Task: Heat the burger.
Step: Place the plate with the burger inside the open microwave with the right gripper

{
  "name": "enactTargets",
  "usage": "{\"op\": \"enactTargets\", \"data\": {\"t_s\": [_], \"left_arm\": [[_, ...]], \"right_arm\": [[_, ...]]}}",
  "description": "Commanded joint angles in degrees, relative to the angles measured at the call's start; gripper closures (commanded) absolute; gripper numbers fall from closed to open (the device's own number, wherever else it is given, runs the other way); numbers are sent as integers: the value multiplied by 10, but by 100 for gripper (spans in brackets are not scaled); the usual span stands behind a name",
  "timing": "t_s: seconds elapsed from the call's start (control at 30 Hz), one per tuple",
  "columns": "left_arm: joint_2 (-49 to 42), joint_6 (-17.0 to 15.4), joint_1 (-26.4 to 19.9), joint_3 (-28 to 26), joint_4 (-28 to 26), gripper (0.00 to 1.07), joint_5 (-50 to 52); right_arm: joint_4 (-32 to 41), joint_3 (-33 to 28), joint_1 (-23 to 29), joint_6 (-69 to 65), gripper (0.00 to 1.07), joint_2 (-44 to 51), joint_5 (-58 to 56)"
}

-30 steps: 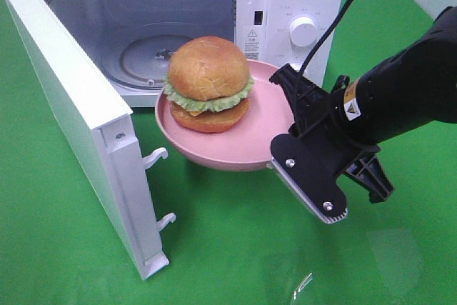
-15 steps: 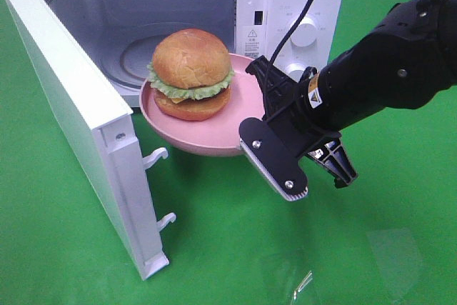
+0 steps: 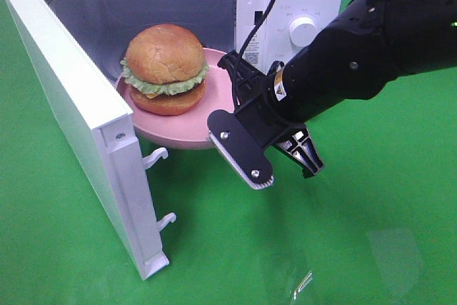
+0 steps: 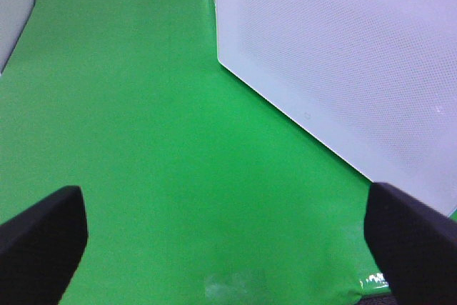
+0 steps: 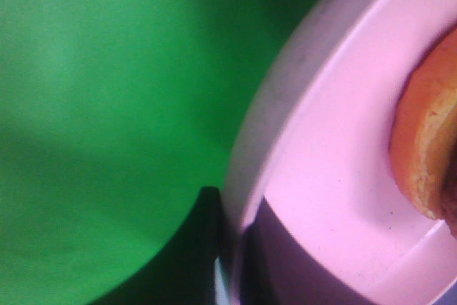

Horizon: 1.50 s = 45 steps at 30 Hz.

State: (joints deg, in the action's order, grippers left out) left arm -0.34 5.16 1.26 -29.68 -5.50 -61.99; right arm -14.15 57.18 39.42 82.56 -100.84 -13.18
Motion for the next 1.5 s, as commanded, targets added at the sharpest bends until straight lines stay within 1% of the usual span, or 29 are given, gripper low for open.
{"op": "enactTargets", "data": {"t_s": [0.03, 0.2, 0.23, 0.33, 0.73, 1.07, 1.1, 1.37, 1.4, 1.43, 1.47, 1.5], "left_arm": [[-9, 1, -1, 1, -3, 9, 7], [-9, 1, -1, 1, -3, 9, 7], [-9, 1, -1, 1, -3, 9, 7], [-9, 1, -1, 1, -3, 9, 7], [-9, 1, -1, 1, -3, 9, 7], [-9, 1, -1, 1, -3, 9, 7], [-9, 1, -1, 1, -3, 9, 7], [-9, 1, -1, 1, -3, 9, 7], [-9, 1, -1, 1, -3, 9, 7], [-9, 1, -1, 1, -3, 9, 7], [-9, 1, -1, 1, -3, 9, 7], [-9, 1, -1, 1, -3, 9, 7]], "right_arm": [[-1, 34, 1, -41, 107, -13, 37], [-1, 50, 1, -65, 107, -24, 33], [-2, 65, 1, -82, 107, -32, 28], [-2, 70, 1, -82, 107, -32, 23], [-7, 139, 7, -108, 107, -80, -9], [-7, 179, 7, -108, 107, -112, -22], [-7, 192, 7, -108, 107, -121, -29], [-8, 234, 7, -108, 107, -154, -49], [-14, 251, 7, -108, 106, -166, -60], [-14, 251, 7, -108, 106, -166, -60], [-22, 270, 7, -118, 106, -177, -70], [-22, 270, 7, -118, 106, -177, -70]]}}
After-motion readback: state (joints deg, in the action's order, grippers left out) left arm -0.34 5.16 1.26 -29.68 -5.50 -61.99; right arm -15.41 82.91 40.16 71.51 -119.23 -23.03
